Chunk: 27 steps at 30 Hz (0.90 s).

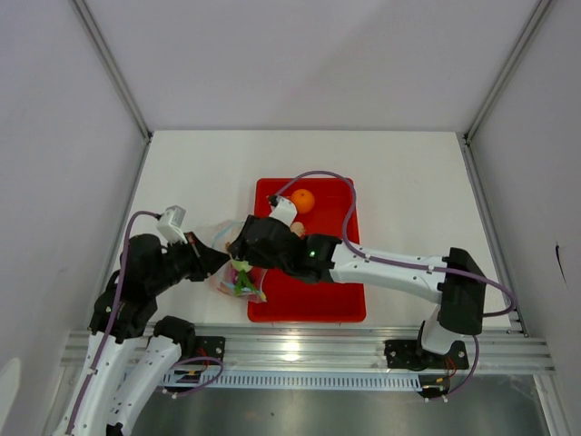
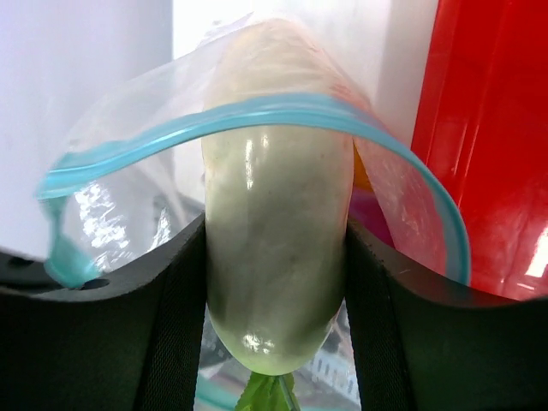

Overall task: Place the food in the zip-top bag and seal the zipper
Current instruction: Place the fake vegetable in the zipper food storage bag.

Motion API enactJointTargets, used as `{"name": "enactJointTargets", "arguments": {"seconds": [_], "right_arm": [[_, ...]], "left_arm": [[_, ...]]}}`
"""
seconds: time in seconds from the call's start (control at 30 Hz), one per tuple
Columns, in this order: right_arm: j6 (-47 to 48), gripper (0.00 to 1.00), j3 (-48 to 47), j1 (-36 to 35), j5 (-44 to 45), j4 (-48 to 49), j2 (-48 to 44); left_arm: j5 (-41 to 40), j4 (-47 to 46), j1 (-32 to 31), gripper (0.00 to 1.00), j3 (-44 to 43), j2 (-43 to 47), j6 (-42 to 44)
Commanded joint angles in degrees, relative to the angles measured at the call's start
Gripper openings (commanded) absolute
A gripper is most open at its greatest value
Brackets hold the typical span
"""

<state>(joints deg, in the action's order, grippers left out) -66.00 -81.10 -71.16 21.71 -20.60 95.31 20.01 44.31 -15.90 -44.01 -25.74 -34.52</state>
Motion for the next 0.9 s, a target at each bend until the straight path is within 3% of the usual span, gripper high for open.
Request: {"name": "enactJointTargets", "arguments": {"seconds": [0.0,0.27,0.3,0.43,0.87], "right_arm": [[0.7,0.48,-4.7,-0.6,7.5,-3.4,3.2],[9.7,0.82,-10.7,-3.0,9.3,-6.1,6.1],[10.7,0.93,-10.9,-3.1,9.5,-6.2,5.9],[12.1,0.99,-10.7,-3.6,9.8,-6.0,5.6],[19.0,0.99,-12.8,-5.8,12.7,-7.1,4.4]], "left_arm": [[1.4,0.0,-0.1,0.01,-2.3,0.6,-0.3],[1.3,-0.2,-0.1,0.01,-2.4,1.0,-0.6],[1.3,-0.2,-0.1,0.01,-2.3,1.0,-0.6],[1.2,0.0,-0.1,0.01,-2.9,0.8,-0.4],[-0.1,0.7,-0.1,0.01,-4.2,0.4,0.3]]}}
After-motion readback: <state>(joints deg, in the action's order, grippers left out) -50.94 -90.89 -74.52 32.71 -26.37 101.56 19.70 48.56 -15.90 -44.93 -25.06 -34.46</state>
